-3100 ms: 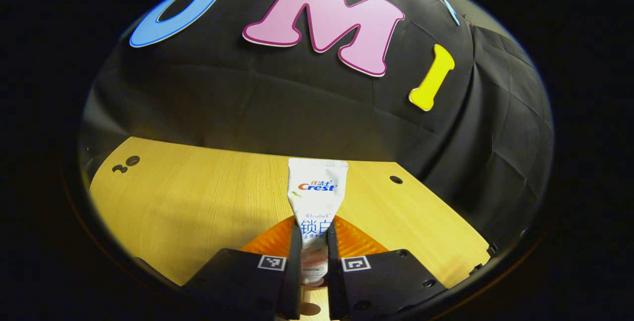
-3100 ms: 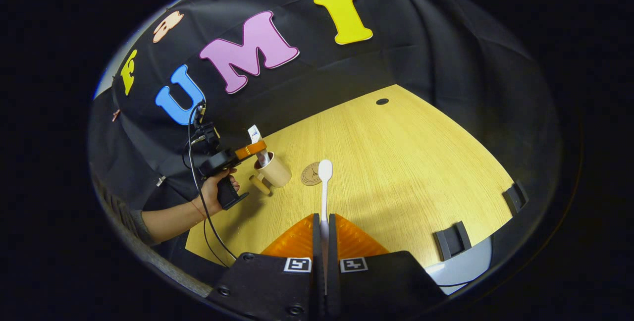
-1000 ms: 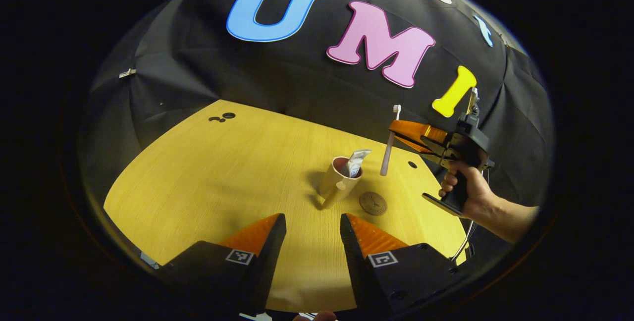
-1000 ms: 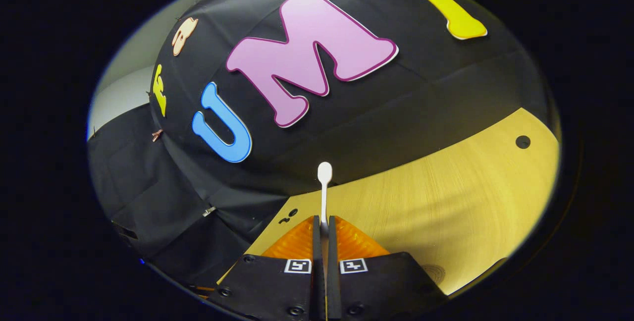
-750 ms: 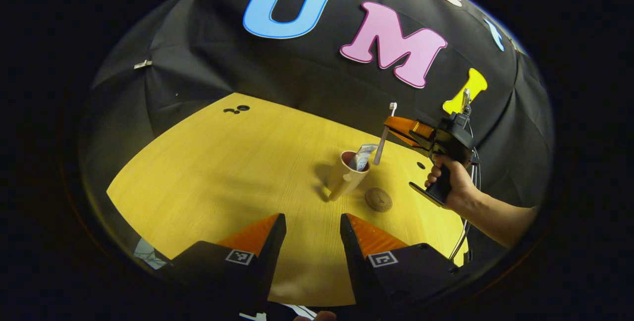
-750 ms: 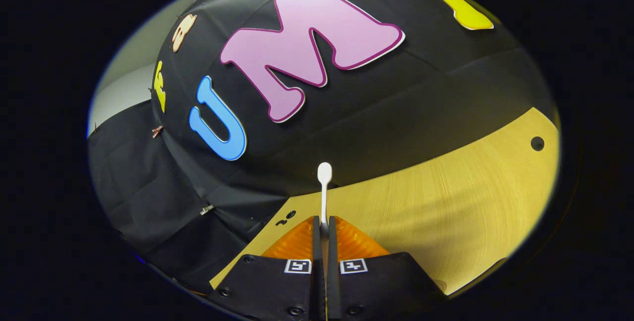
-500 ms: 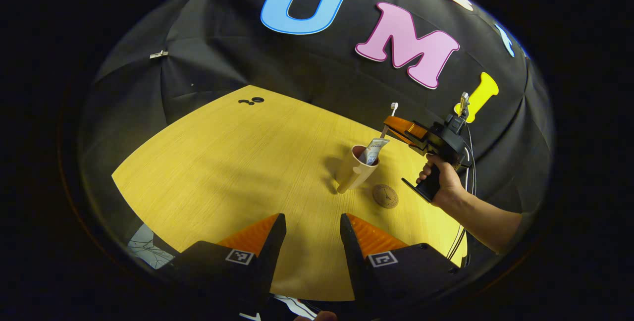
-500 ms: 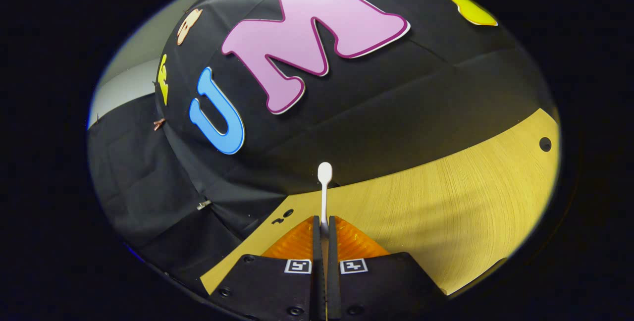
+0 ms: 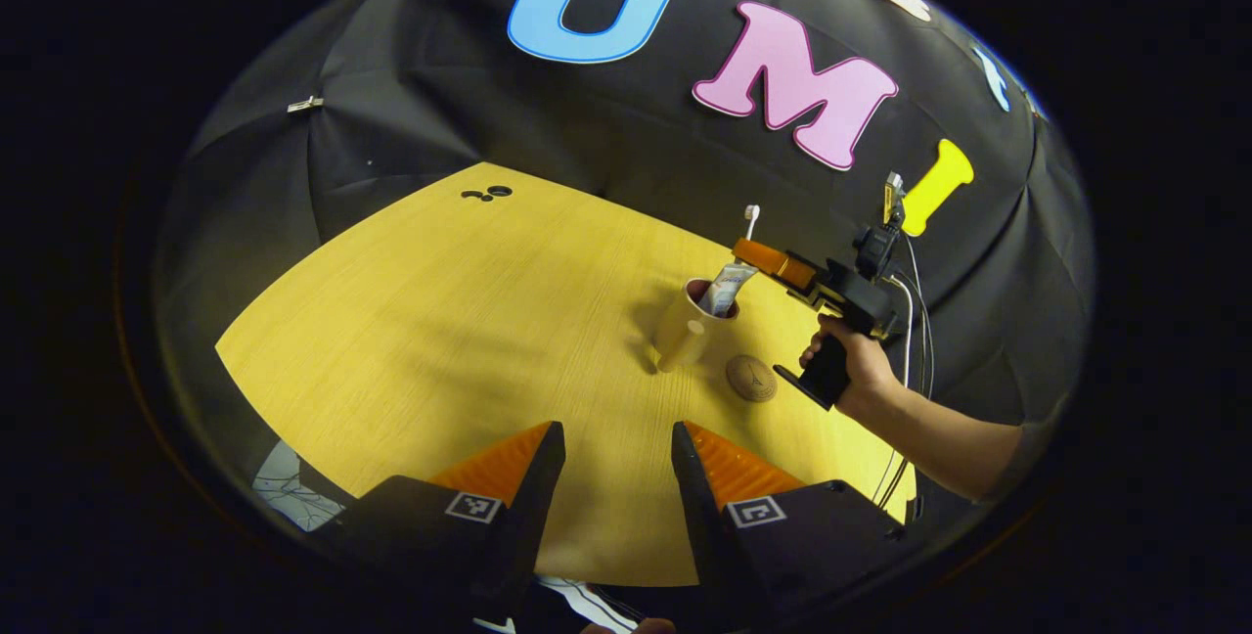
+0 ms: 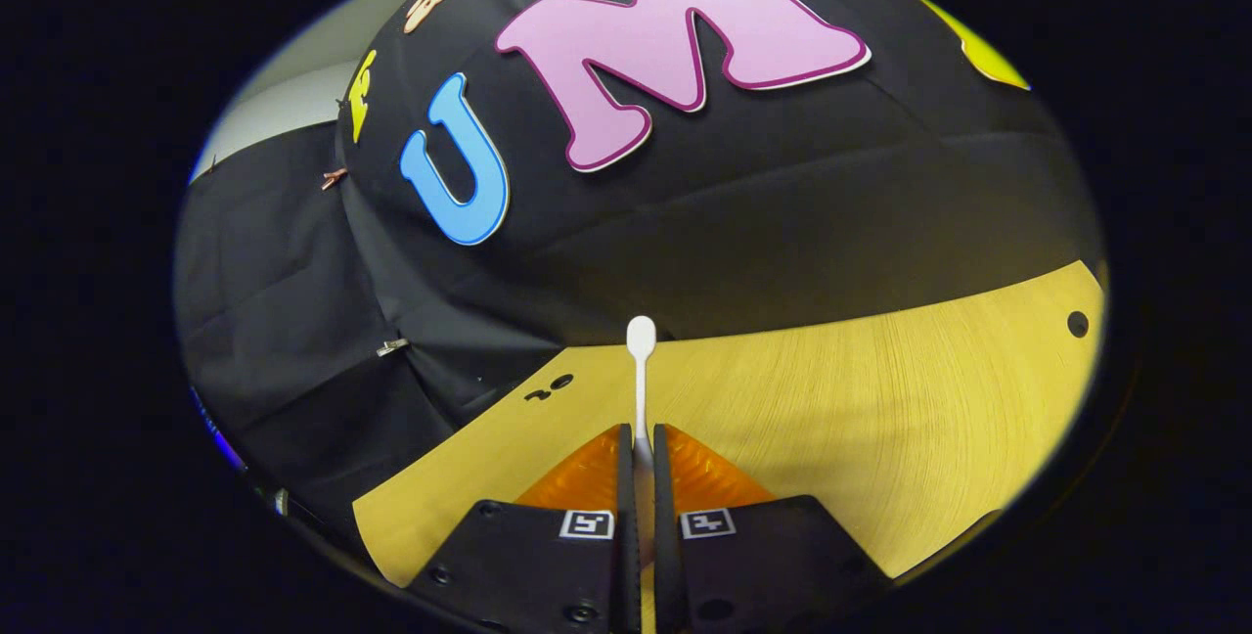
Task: Put the toothbrush and toothpaste on the desktop into the cup, then pick up the cup and place it on the coaster on the desktop.
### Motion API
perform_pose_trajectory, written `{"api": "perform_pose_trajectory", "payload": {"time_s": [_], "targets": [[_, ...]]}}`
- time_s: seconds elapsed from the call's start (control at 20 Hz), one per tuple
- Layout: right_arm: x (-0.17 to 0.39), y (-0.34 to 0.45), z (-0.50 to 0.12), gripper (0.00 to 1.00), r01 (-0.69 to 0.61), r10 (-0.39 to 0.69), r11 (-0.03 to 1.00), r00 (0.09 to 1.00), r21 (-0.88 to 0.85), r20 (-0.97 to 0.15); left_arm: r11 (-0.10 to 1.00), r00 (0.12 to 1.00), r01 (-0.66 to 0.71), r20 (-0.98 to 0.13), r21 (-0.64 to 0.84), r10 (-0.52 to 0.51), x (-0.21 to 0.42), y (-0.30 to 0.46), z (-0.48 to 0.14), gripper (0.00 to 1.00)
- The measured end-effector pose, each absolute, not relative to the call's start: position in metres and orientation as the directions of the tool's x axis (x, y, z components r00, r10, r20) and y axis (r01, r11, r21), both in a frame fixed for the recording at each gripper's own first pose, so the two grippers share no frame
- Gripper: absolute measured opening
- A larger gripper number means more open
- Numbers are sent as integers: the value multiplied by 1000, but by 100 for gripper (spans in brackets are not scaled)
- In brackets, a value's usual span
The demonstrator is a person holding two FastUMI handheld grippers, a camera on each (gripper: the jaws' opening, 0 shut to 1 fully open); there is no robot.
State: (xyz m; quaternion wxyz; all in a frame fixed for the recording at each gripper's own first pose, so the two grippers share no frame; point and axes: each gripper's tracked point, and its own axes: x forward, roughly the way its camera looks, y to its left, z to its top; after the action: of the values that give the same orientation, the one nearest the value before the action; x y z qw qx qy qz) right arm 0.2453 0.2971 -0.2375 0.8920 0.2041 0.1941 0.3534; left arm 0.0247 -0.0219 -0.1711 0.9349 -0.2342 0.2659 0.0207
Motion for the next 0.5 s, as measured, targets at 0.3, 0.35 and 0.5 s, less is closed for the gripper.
{"api": "perform_pose_trajectory", "payload": {"time_s": [0.3,0.35,0.5], "targets": [[222,286,-261,18,-504,706,678,648,535,-284,886,860,-147,-499,-440,-105,22,-19,-169,69],[217,283,-265,18,-495,704,680,646,541,-295,887,860,-142,-499,-440,-109,21,-19,-169,69],[206,273,-269,21,-465,696,684,647,562,-312,897,852,-118,-507,-426,-128,18,-23,-171,69]]}}
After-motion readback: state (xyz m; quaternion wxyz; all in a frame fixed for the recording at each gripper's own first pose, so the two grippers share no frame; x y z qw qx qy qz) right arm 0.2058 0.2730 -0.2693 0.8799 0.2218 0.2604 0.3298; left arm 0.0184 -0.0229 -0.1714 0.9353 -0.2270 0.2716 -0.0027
